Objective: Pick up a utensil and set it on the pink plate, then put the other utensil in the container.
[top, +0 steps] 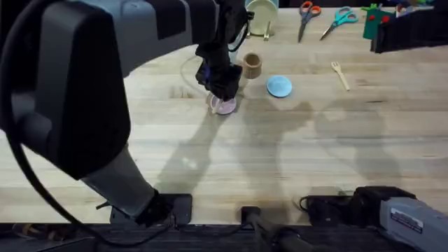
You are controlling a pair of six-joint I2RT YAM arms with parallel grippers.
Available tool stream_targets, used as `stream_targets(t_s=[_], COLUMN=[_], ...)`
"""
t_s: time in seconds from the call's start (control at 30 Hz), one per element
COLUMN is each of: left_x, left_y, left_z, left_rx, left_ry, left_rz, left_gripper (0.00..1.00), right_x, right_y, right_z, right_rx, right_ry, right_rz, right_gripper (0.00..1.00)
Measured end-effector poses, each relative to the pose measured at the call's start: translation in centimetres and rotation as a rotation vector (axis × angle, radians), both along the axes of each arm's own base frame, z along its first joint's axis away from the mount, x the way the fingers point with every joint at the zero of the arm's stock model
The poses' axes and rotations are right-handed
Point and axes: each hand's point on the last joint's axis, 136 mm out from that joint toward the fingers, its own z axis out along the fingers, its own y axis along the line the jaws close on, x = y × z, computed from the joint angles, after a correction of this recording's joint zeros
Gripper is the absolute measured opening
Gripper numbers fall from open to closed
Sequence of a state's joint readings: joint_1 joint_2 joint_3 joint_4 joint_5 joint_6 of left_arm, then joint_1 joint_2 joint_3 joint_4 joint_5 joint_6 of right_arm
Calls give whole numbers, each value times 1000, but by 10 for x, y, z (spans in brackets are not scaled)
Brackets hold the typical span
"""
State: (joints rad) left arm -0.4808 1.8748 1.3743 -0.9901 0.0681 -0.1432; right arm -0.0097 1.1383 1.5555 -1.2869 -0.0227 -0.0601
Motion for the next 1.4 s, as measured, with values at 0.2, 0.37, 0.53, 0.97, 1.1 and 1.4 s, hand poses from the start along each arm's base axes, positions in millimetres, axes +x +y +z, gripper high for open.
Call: stream_targets(t_s=[0.2, 0.37, 0.53, 0.97, 1.1, 1.4], left_x=[0, 0, 0, -1, 0, -14], left_y=[0, 0, 0, 0, 0, 7], left_z=[0, 0, 0, 1, 13, 79], left_rx=[0, 0, 0, 1, -13, -75], left_ry=[0, 0, 0, 2, -25, -145], left_rz=[0, 1, 1, 4, 3, -1], left_gripper=[108, 180, 185, 250, 341, 529], right_x=[0, 0, 0, 0, 0, 0], right_y=[0, 0, 0, 0, 0, 0], right_z=[0, 0, 0, 0, 0, 0], right_rx=[0, 0, 0, 0, 0, 0], right_ry=[0, 0, 0, 0, 0, 0], right_rz=[0, 0, 0, 0, 0, 0], right_gripper=[995, 996, 996, 996, 996, 996])
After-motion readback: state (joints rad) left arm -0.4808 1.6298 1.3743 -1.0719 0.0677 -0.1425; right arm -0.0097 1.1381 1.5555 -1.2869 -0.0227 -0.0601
